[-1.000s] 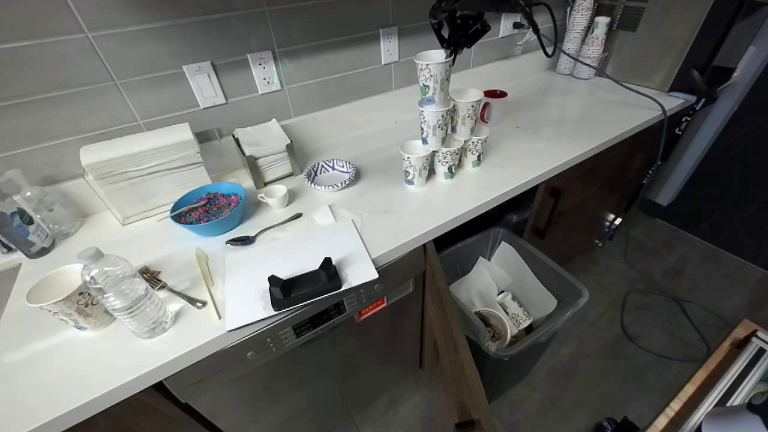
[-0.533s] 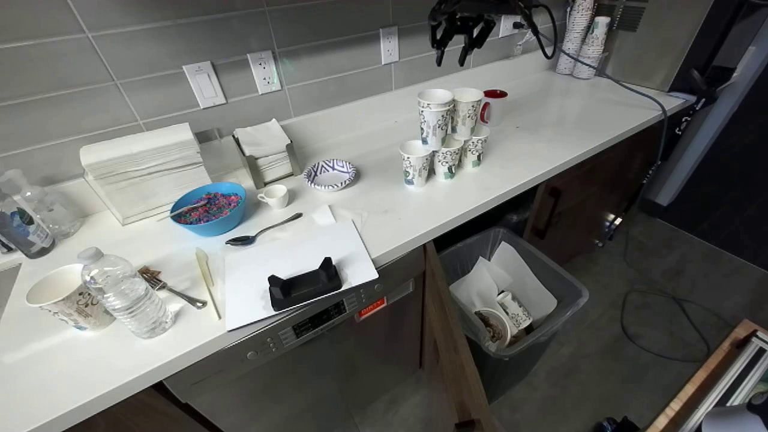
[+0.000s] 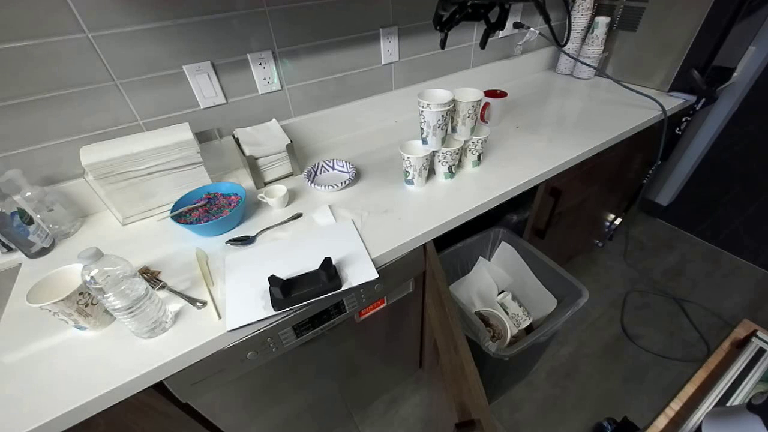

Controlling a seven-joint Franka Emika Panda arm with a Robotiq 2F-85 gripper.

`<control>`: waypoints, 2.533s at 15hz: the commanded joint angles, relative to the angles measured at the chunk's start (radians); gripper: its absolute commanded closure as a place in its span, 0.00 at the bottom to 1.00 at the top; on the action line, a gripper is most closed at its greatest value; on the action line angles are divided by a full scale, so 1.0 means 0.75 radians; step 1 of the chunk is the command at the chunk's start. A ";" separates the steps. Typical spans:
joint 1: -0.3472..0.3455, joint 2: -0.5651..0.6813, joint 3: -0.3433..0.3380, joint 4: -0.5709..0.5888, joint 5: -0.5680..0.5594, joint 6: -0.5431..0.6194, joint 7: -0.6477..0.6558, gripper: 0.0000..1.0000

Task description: Put each cup in the stack, into the other

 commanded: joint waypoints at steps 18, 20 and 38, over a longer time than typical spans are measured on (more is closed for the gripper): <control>-0.054 -0.048 -0.082 -0.328 -0.056 0.216 -0.004 0.00; -0.066 -0.028 -0.081 -0.319 -0.032 0.251 -0.022 0.00; -0.096 0.055 -0.076 -0.284 0.098 0.260 -0.119 0.66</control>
